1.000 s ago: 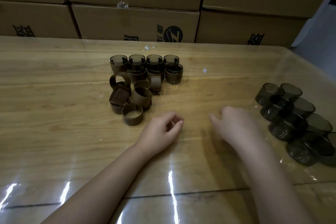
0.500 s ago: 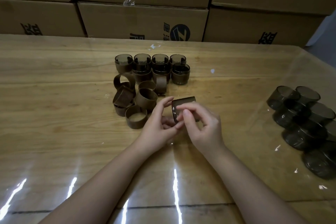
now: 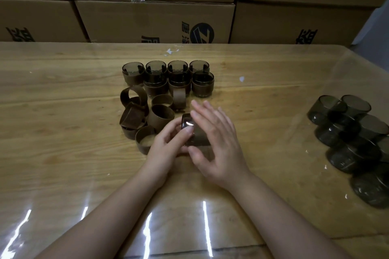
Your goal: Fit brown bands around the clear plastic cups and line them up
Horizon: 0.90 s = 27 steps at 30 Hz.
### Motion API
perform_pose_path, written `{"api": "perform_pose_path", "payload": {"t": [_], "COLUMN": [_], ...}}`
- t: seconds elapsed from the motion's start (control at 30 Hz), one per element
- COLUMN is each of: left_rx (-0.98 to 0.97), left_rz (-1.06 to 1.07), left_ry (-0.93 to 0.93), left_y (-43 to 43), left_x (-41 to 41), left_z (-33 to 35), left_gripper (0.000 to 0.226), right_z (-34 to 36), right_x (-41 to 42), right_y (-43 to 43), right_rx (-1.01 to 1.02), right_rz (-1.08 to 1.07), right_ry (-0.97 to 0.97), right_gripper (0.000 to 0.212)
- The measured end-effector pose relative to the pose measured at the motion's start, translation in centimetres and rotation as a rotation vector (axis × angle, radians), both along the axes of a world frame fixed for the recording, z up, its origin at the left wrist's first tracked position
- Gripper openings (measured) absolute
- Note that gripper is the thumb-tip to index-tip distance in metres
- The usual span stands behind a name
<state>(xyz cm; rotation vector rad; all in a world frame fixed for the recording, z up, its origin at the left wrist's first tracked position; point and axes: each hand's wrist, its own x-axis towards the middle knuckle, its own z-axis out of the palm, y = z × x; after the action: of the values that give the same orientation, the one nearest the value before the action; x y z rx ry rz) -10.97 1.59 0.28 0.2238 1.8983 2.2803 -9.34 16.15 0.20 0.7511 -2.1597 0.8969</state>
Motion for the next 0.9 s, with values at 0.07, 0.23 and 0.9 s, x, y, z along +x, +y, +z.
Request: {"api": "perform_pose_path", "payload": {"t": [0.07, 0.23, 0.9], "left_rx": [0.012, 0.063, -0.084], "left_rz": [-0.019, -0.037, 0.320], "left_ry": [-0.012, -0.016, 0.406], "left_y": [-0.05, -0.21, 0.11], "left_x": [-0.12, -0.22, 0.41], "left_z": [-0.03, 0.10, 0.07], "left_gripper": [0.044, 0.041, 0.065], "right_z": [-0.01, -0.10, -0.08], "right_x": [-0.13, -0.32, 0.03], "right_y": [0.15, 0.30, -0.04], "right_rx": [-0.058, -0.170, -0.111], "right_rz": [0.012, -0.001, 0.066], "right_ry": [-0.059, -0.230, -0.110], "right_gripper": [0.054, 0.065, 0.065]}}
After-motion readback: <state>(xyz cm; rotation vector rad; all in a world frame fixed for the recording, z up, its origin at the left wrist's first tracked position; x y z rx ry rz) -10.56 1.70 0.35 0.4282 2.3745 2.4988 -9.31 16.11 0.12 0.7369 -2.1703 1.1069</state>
